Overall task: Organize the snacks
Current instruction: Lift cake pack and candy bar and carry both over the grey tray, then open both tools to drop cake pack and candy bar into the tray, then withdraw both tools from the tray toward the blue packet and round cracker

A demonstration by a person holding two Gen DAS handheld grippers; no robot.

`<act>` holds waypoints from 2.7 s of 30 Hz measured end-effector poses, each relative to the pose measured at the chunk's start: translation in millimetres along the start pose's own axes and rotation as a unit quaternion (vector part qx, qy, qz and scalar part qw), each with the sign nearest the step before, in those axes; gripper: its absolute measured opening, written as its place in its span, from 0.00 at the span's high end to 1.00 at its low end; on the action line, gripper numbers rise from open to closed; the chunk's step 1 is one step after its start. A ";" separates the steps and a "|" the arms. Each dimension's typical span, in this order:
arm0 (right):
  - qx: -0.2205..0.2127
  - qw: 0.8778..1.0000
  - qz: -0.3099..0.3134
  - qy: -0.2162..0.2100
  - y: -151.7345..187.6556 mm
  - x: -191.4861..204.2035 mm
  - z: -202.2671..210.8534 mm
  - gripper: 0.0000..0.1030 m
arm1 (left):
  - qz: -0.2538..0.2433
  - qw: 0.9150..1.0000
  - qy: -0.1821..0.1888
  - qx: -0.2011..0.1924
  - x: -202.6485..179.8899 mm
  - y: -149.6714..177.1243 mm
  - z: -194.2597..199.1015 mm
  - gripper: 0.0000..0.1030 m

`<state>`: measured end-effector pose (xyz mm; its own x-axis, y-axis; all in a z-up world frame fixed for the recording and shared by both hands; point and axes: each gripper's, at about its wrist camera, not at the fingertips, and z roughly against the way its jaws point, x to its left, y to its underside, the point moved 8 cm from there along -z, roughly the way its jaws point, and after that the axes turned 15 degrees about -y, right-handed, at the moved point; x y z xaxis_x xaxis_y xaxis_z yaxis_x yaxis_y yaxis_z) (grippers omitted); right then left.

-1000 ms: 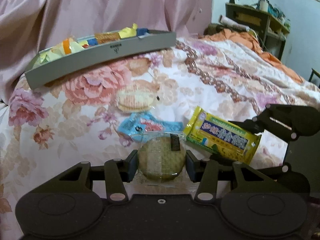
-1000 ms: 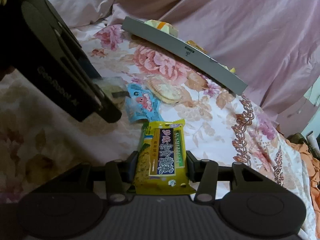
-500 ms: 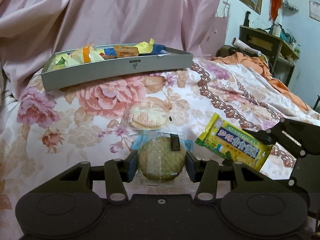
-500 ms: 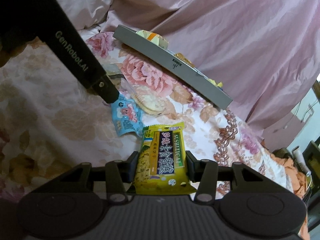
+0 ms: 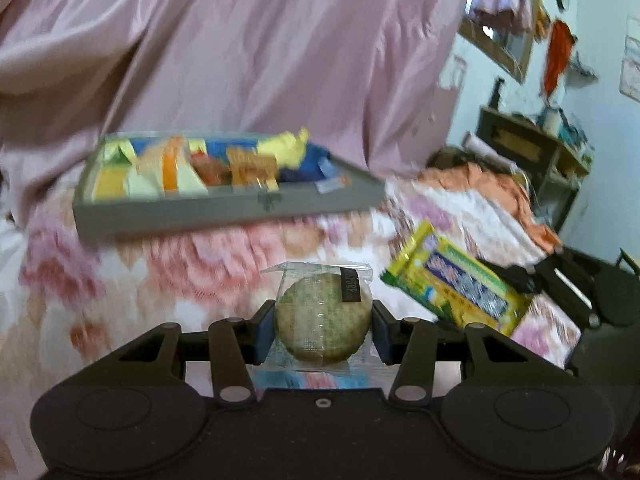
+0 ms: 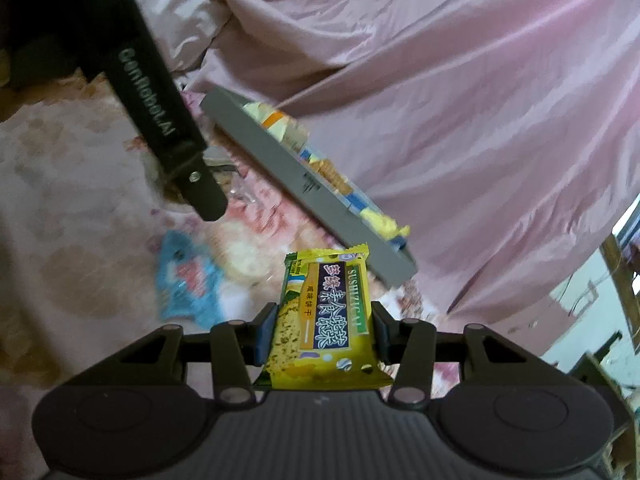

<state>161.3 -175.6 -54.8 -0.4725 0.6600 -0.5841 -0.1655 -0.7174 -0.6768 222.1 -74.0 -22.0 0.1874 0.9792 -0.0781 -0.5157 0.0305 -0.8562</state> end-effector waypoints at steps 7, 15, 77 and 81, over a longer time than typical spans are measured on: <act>-0.028 0.996 0.083 0.007 -28.6 -34.3 -26.3 0.49 | 0.019 0.998 -0.057 -0.035 25.6 -69.4 -33.8 0.51; -0.057 0.991 0.121 0.018 -63.3 -68.5 -79.9 0.49 | 0.006 0.995 -0.089 -0.052 33.9 -122.8 -83.2 0.51; -0.162 0.958 -0.236 0.011 -58.2 -128.2 7.8 0.00 | 0.105 0.973 -0.177 -0.105 65.7 -74.8 42.5 0.01; -0.154 0.954 -0.256 0.005 -47.2 -113.6 27.9 0.00 | 0.100 0.974 -0.179 -0.098 66.3 -52.3 61.6 0.01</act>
<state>198.7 -222.9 56.0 -0.3892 0.9099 -0.1438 -0.1097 -0.2008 -0.9735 210.1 1.7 49.1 -0.2219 0.9699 -0.1001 -0.3351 -0.1723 -0.9263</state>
